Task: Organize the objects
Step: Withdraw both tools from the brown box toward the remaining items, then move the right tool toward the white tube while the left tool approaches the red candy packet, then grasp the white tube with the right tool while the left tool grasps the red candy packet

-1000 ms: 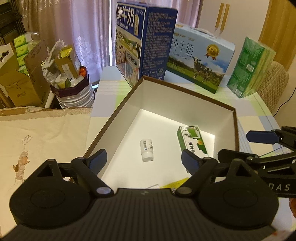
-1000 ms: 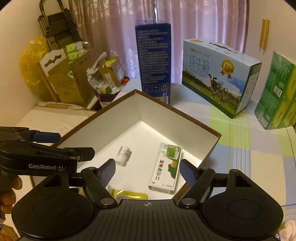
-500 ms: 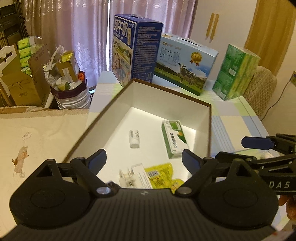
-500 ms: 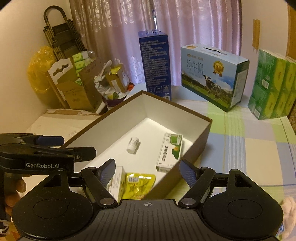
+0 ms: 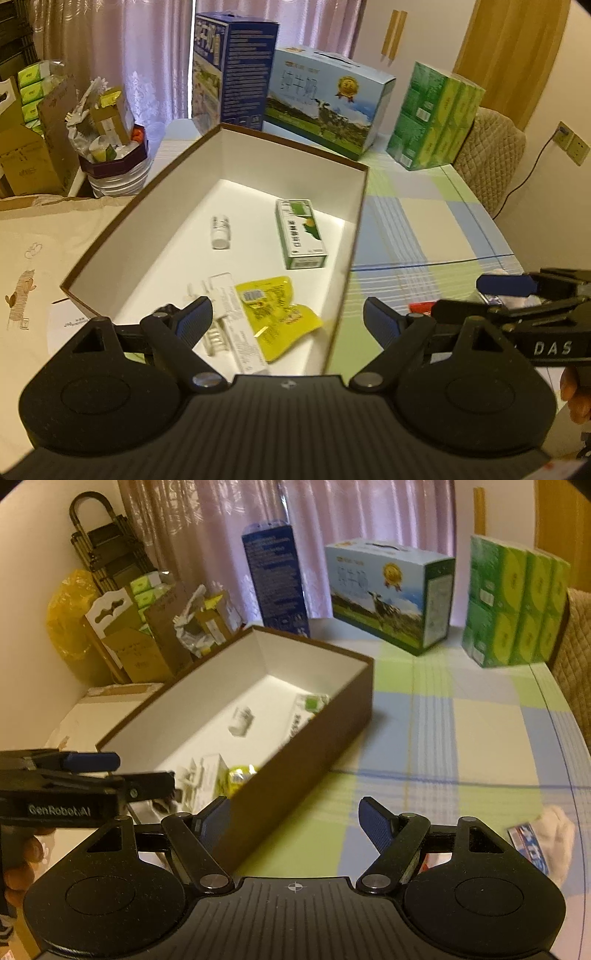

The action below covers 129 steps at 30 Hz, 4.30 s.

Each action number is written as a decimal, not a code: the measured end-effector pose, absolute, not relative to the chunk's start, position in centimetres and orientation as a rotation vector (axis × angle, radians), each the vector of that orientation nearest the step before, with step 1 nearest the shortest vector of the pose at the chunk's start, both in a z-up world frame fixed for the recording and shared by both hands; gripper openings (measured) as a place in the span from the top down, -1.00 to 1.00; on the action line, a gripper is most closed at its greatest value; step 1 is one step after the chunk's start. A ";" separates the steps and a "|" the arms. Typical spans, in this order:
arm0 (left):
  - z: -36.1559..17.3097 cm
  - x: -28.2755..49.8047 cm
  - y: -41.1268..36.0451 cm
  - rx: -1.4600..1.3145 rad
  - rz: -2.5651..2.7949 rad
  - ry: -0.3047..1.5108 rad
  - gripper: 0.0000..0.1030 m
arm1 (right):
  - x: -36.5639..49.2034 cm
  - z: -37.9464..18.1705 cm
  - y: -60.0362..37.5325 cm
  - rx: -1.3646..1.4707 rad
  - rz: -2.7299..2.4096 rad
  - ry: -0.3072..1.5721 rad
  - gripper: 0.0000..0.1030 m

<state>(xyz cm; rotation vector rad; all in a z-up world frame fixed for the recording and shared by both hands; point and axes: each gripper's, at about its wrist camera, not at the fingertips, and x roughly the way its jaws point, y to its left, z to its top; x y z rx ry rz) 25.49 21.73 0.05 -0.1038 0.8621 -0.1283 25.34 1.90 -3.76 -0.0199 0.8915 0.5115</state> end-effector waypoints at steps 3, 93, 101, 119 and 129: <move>0.1 25.0 20.5 -0.107 -0.140 0.864 -0.68 | 24.7 -4.0 0.4 -0.015 0.508 0.906 -0.43; -13.7 26.0 -4.9 0.255 -0.850 1.136 -0.12 | 17.7 -12.9 -25.0 0.380 -0.126 1.118 -0.43; -12.6 28.7 0.5 0.231 -0.646 1.112 -0.12 | 19.2 -14.8 -19.8 0.313 -0.045 1.112 -0.43; -14.4 35.5 -0.4 0.161 -0.480 1.112 -0.14 | 19.8 -16.2 -21.9 0.191 -0.090 1.088 0.42; -15.6 36.5 -0.7 0.156 -0.446 1.138 0.41 | 19.1 -15.9 -23.7 0.187 -0.086 1.069 0.41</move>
